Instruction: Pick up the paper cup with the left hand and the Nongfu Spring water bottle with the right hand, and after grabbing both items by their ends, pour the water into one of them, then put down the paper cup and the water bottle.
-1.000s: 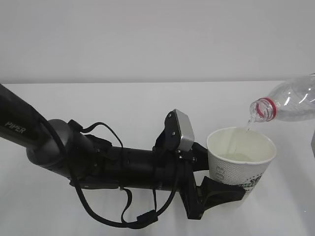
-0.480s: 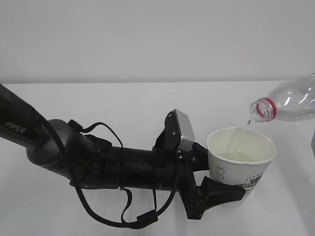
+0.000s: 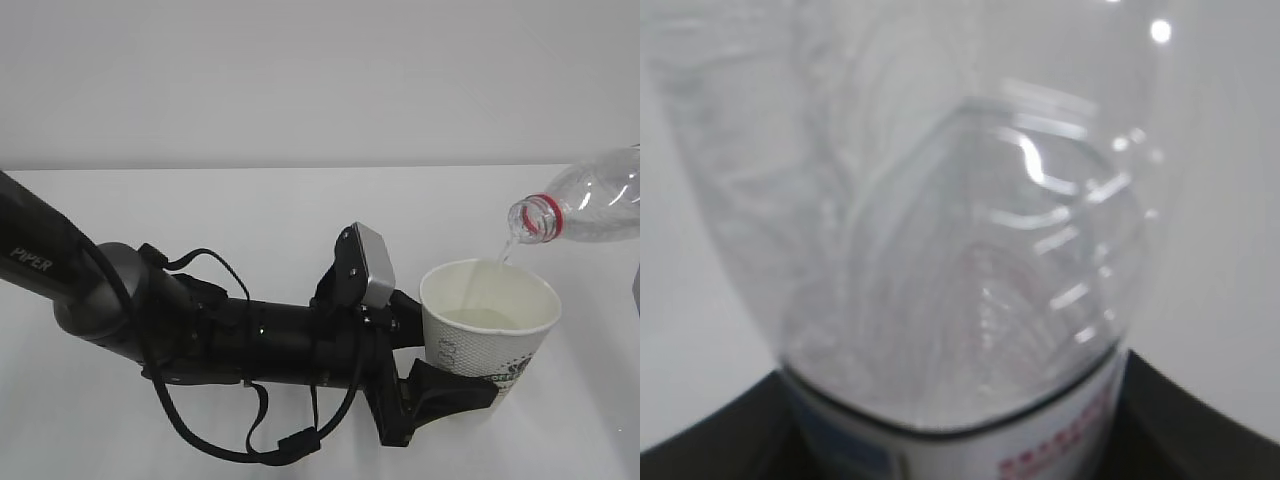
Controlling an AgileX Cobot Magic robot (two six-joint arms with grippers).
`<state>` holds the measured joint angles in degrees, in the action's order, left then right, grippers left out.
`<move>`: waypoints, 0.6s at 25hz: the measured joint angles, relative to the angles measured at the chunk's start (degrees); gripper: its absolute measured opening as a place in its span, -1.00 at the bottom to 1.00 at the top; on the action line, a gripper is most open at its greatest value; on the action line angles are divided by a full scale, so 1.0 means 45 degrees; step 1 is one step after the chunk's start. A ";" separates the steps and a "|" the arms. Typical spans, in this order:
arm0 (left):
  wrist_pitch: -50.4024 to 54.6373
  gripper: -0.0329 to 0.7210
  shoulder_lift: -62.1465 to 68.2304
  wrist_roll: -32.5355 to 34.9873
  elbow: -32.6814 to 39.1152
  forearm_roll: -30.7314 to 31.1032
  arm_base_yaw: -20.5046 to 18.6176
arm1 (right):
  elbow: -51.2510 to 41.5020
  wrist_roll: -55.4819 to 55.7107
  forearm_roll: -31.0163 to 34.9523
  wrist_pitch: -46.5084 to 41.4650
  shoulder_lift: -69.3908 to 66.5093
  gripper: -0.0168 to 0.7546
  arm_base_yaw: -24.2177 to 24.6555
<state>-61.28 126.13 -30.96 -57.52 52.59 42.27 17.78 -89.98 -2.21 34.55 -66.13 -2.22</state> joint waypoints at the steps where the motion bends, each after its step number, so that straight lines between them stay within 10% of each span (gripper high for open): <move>1: 0.0000 0.44 0.0000 0.0000 0.0000 0.0000 0.0000 | 0.0000 0.0000 0.0000 0.0057 0.0000 0.18 0.0000; 15: 0.0043 0.43 0.0000 0.0000 0.0000 0.0000 0.0000 | 0.0000 0.0000 0.0000 0.0078 0.0000 0.18 0.0000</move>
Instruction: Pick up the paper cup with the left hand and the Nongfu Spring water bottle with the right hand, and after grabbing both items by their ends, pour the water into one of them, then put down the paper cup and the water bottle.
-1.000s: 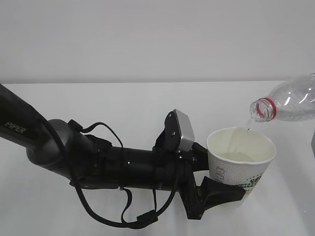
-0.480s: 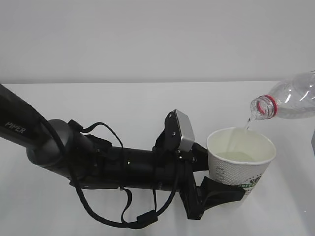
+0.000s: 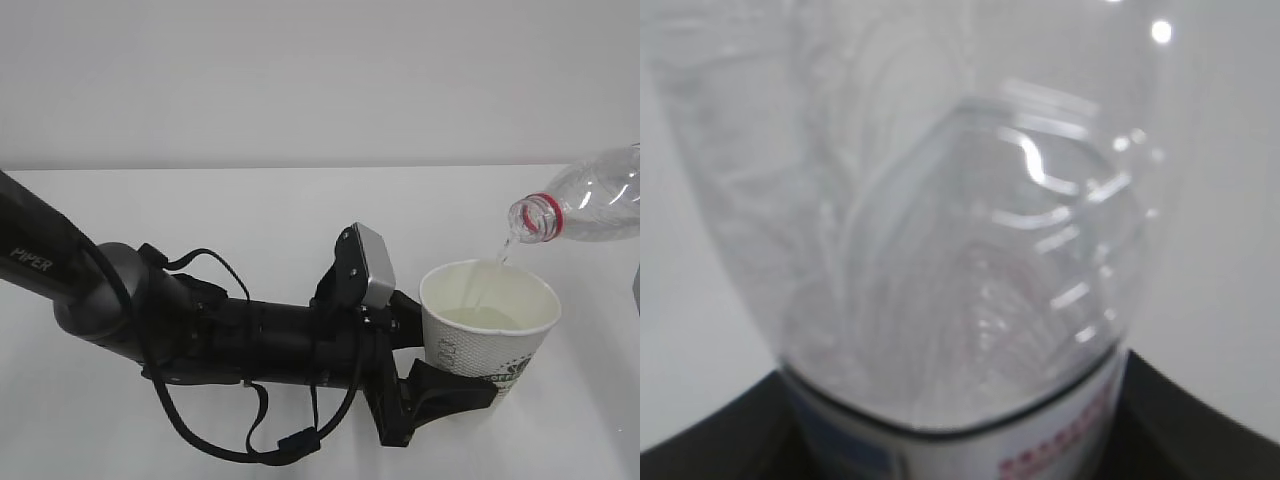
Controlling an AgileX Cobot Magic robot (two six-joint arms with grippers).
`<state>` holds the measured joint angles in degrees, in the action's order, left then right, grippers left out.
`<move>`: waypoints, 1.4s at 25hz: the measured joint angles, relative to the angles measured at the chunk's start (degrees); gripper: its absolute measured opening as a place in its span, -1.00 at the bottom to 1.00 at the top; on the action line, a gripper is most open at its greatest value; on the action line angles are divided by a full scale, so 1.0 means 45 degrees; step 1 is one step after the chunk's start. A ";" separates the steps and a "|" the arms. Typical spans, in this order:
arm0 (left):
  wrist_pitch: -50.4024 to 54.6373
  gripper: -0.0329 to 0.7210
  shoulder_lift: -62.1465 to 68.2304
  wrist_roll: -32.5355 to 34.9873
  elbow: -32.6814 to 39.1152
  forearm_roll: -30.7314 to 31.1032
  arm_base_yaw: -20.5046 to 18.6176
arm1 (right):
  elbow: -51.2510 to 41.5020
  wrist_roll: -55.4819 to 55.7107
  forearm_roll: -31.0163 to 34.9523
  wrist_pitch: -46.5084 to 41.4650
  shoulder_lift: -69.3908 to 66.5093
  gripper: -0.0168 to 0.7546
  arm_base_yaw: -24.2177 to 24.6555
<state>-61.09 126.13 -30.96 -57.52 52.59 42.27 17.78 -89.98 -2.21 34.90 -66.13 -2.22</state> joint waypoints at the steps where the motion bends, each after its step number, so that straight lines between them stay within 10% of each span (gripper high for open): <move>1: 0.0000 0.43 0.0000 0.0000 0.0000 0.0000 0.0000 | 0.0000 0.0000 0.0000 0.0000 0.0000 0.18 0.0000; 35: 0.0000 0.42 0.0000 0.0000 0.0000 0.0000 0.0000 | 0.0000 0.0000 0.0057 0.0071 0.0000 0.18 0.0000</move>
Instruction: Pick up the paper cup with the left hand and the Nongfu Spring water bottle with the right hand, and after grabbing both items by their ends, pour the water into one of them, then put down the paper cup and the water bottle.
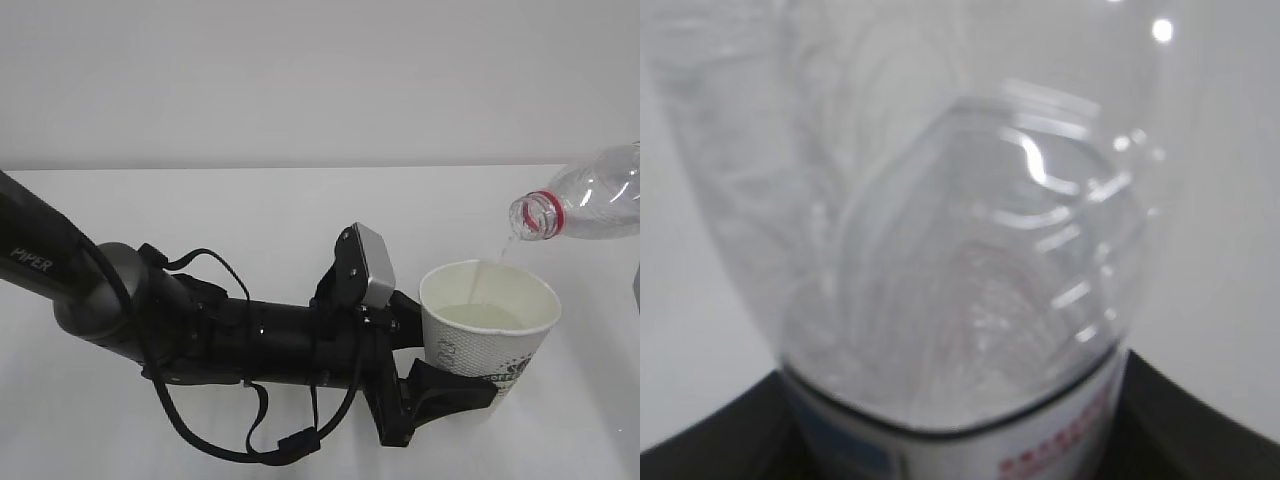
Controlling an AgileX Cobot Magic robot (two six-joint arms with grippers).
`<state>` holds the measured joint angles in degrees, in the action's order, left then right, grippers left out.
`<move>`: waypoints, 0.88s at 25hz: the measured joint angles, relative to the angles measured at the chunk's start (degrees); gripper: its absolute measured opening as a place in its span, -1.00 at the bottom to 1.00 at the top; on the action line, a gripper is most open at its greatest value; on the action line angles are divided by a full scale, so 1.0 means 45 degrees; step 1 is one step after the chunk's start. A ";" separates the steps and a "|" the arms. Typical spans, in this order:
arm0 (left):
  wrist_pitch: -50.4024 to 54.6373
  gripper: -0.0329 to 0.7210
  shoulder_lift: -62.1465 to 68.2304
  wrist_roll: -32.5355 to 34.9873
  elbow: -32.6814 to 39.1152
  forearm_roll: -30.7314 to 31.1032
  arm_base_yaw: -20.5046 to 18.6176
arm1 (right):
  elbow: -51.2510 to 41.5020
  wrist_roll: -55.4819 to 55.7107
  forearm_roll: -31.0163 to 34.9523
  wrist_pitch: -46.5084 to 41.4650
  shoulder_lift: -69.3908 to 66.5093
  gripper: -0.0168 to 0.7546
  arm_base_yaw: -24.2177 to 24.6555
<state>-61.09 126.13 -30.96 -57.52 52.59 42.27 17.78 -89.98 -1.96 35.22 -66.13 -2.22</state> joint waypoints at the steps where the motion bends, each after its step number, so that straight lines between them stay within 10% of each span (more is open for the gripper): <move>1: 0.0000 0.42 0.0000 0.0000 0.0000 0.0000 0.0000 | 0.0000 0.0000 0.0000 0.0018 0.0000 0.18 0.0000; 22: 0.0000 0.42 0.0000 0.0000 0.0000 0.0000 0.0000 | 0.0000 -0.0086 0.0000 0.0147 0.0000 0.18 0.0000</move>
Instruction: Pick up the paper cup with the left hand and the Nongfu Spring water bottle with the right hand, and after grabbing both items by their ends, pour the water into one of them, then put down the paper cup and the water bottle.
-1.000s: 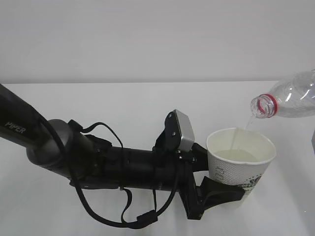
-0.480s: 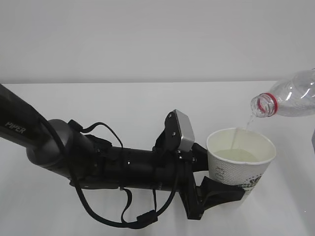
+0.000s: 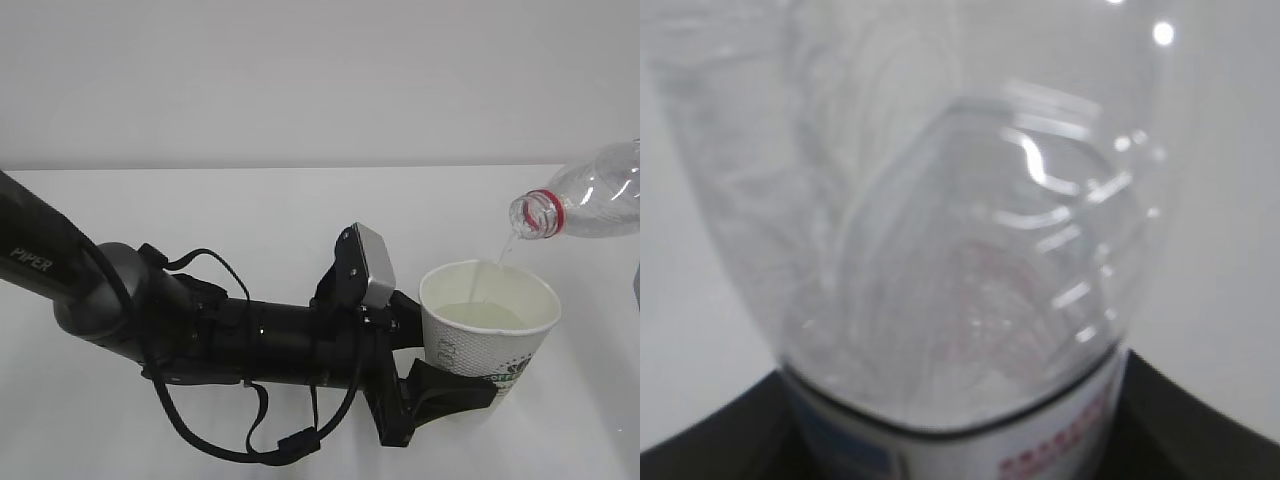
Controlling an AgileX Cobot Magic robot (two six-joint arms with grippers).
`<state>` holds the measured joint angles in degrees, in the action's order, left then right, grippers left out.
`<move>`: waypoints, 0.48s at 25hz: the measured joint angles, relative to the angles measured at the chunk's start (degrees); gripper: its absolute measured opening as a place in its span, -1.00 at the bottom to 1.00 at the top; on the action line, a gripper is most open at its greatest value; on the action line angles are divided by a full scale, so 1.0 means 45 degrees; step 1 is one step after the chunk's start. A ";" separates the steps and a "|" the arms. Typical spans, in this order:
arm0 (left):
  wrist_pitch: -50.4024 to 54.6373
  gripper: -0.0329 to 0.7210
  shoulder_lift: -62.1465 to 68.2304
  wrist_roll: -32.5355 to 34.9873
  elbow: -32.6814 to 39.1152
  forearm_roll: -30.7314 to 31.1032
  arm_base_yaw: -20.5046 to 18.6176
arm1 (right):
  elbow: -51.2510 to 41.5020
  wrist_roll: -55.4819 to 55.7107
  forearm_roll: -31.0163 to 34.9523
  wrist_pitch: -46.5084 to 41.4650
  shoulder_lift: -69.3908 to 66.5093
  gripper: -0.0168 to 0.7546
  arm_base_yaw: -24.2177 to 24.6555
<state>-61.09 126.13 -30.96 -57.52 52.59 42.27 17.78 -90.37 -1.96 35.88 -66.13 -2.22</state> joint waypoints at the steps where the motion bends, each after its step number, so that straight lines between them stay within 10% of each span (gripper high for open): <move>1: 0.0000 0.42 0.0000 0.0000 0.0000 0.0000 0.0000 | 0.0000 0.0000 0.0000 0.0000 0.0000 0.18 0.0000; 12: 0.0000 0.42 0.0000 0.0000 0.0000 0.0000 0.0000 | 0.0000 -0.0060 0.0201 0.0024 0.0000 0.18 0.0000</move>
<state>-61.09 126.13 -30.96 -57.52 52.59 42.27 17.78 -90.64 -1.05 35.99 -66.13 -2.22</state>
